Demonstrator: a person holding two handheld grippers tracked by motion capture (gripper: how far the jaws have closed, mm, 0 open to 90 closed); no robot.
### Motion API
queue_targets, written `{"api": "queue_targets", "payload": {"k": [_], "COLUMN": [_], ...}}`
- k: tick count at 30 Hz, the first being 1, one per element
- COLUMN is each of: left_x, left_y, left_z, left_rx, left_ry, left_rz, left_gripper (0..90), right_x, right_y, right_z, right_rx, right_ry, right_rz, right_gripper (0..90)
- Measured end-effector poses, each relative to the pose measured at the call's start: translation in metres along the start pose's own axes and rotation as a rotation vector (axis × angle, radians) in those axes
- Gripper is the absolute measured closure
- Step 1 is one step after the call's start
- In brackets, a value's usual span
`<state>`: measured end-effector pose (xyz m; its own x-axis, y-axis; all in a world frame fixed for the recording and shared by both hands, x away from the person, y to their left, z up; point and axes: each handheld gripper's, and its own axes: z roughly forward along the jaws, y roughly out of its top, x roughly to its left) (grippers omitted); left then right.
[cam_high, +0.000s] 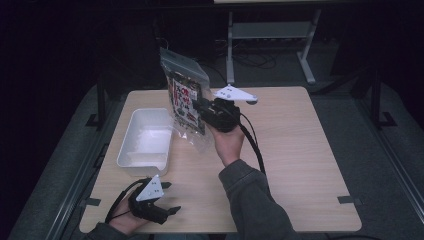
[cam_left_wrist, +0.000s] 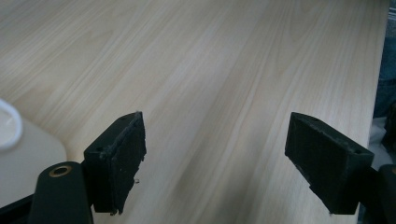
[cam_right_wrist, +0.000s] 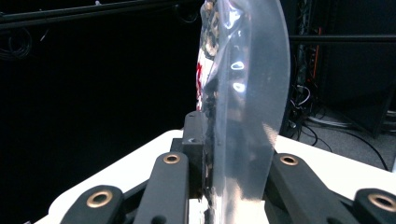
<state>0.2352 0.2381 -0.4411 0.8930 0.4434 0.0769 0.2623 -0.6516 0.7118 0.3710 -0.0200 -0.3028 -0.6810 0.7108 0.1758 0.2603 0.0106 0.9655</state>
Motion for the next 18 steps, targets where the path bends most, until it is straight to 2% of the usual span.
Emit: {"api": "queue_targets", "payload": {"k": [4, 18], "left_x": [0.001, 0.001], "left_y": [-0.004, -0.005], "left_z": [-0.004, -0.004], "left_rx": [-0.004, 0.009], "left_ry": [-0.001, -0.002], "left_rz": [-0.009, 0.002], "left_gripper": [20.0, 20.3], "right_x": [0.006, 0.024], "right_y": [0.002, 0.011], "right_z": [0.010, 0.047], "right_rx": [-0.002, -0.012], "right_ry": [0.006, 0.013], "right_rz": [0.000, 0.002], "right_gripper": [75.1, 75.1]}}
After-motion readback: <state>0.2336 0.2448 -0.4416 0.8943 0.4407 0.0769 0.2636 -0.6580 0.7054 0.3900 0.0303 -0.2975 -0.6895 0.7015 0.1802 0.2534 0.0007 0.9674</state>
